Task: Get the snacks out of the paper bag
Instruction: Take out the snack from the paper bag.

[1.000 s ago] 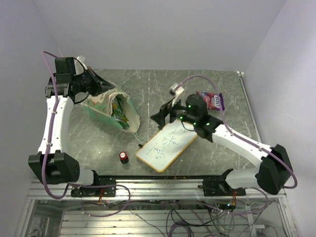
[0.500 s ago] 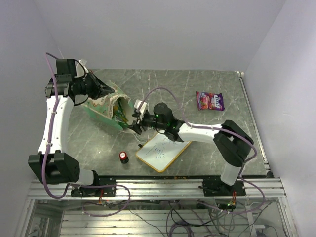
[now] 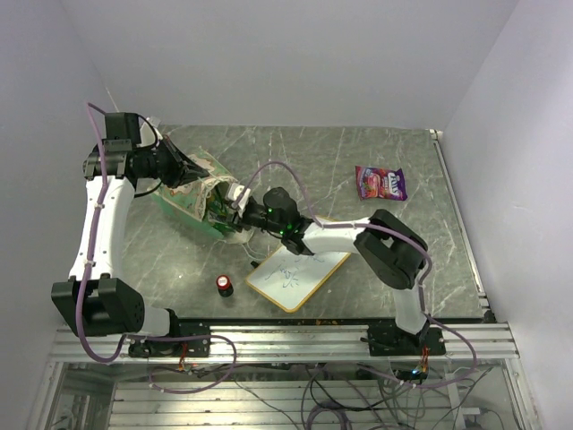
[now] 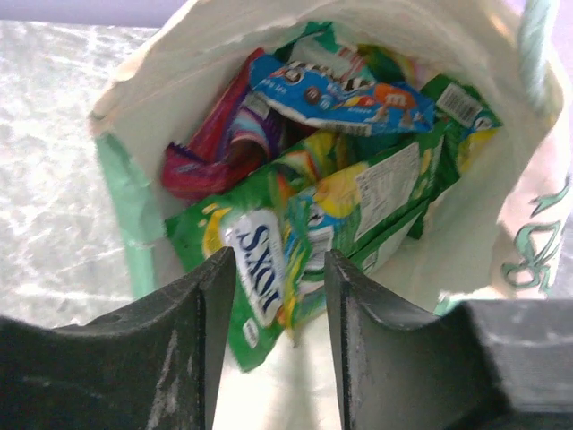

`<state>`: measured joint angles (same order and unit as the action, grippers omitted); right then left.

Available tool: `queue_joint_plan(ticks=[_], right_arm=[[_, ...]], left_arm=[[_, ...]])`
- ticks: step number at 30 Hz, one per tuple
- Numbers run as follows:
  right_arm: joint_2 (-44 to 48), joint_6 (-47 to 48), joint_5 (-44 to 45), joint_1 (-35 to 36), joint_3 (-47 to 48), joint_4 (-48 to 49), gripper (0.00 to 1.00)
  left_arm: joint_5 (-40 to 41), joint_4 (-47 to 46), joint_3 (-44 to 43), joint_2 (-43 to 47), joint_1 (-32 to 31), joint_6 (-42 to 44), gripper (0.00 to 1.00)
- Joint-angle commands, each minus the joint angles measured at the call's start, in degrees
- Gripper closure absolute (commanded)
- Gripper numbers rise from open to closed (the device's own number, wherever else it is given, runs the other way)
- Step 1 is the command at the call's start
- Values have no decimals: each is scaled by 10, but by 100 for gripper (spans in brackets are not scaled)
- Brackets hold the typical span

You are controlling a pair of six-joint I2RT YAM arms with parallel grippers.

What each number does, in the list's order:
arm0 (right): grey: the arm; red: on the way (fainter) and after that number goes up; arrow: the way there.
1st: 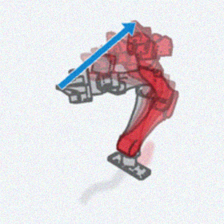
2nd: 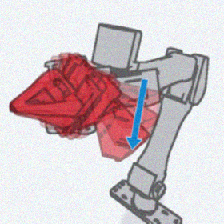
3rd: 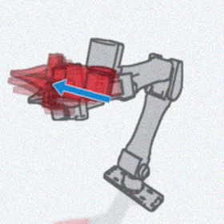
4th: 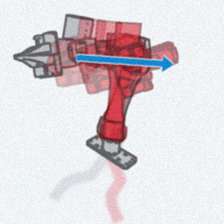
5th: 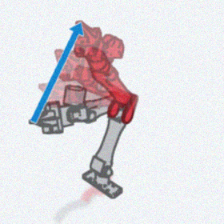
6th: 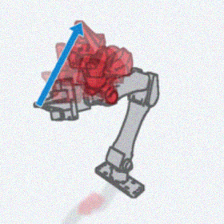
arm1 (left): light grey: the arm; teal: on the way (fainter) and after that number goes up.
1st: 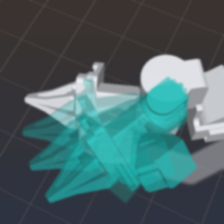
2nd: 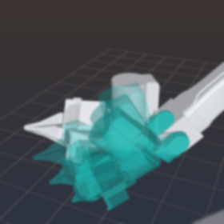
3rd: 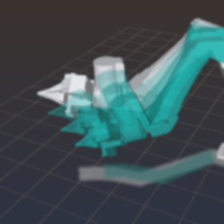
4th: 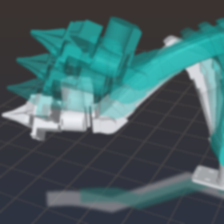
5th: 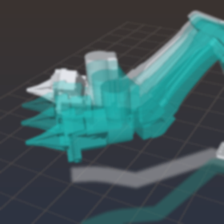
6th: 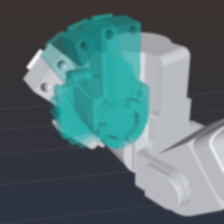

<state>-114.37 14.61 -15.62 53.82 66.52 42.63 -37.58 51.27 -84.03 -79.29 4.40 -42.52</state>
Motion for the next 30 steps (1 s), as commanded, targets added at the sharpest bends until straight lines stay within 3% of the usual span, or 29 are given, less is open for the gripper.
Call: queue_joint_plan(ticks=[1,13,19,25,30], right_arm=[[-42,23,40,4,30,54,59],[-160,6,138,11,116,93,57],[-201,19,191,16,167,76,67],[-230,31,228,16,203,67,59],[-220,31,199,16,195,69,74]], left_arm=[[-11,-3,-1,8,1,-9,93],[-10,50,-35,-10,1,20,93],[-12,64,-30,-11,1,29,93],[-9,62,-28,-8,1,27,93],[-3,57,-34,-5,1,19,93]])
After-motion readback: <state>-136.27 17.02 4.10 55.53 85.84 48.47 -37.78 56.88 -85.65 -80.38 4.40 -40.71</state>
